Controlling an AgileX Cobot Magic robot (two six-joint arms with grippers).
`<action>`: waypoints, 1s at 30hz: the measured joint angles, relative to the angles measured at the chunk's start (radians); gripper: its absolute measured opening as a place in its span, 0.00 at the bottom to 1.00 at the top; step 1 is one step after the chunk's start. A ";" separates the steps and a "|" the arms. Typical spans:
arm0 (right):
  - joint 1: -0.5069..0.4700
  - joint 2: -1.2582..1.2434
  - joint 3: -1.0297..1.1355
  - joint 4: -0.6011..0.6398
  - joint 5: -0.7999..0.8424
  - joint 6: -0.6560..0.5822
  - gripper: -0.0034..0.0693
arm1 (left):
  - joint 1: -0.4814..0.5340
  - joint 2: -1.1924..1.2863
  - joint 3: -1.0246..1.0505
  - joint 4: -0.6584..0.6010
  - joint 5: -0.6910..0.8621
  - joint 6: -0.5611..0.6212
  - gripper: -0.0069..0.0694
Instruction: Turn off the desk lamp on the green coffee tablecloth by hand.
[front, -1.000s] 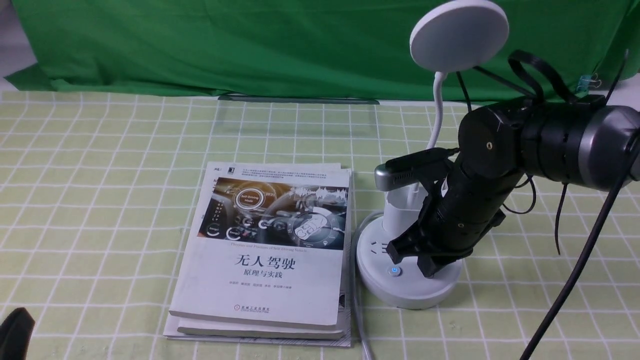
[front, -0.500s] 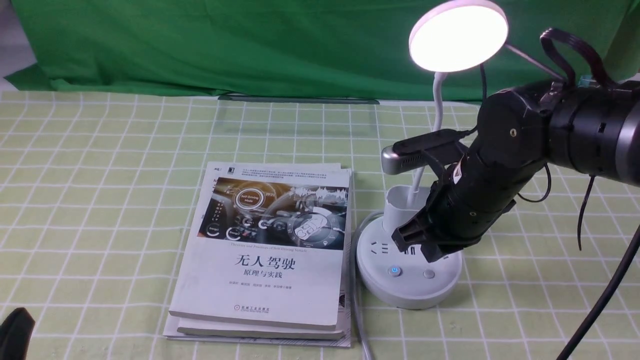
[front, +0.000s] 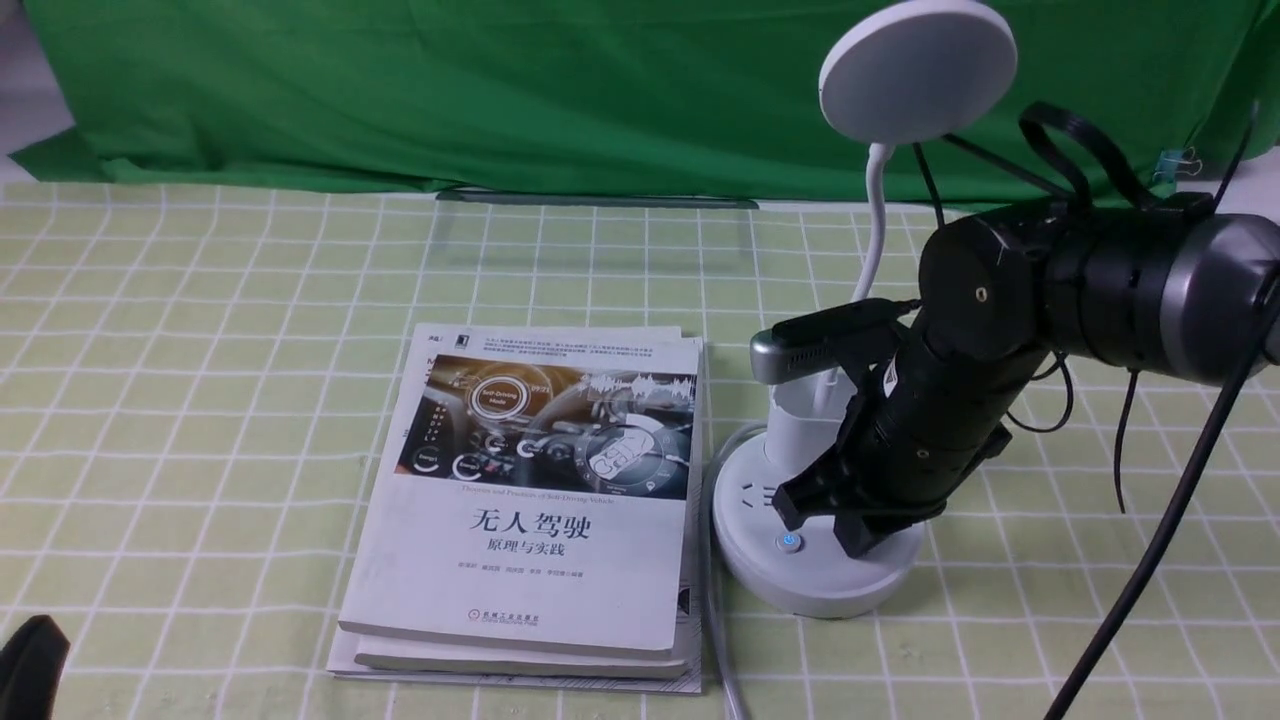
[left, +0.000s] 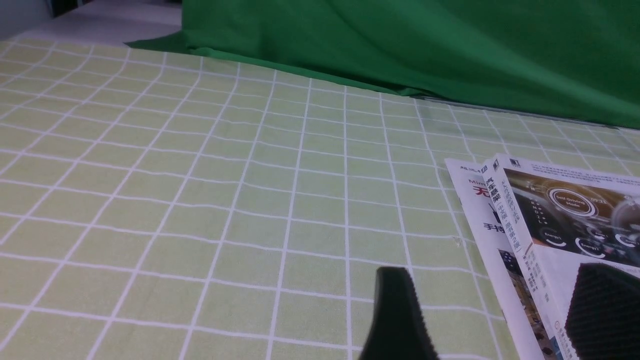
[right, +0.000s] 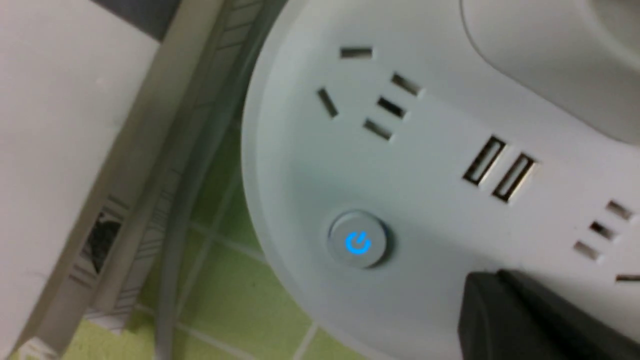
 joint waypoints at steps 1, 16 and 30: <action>0.000 -0.012 0.008 -0.001 0.004 0.000 0.11 | 0.000 0.000 0.000 0.000 0.000 0.000 0.63; 0.001 -0.631 0.441 -0.002 0.000 0.004 0.11 | 0.000 0.000 0.000 0.000 0.000 0.000 0.63; 0.001 -0.943 0.475 -0.010 -0.149 0.004 0.12 | 0.000 0.000 0.000 0.000 0.000 0.000 0.63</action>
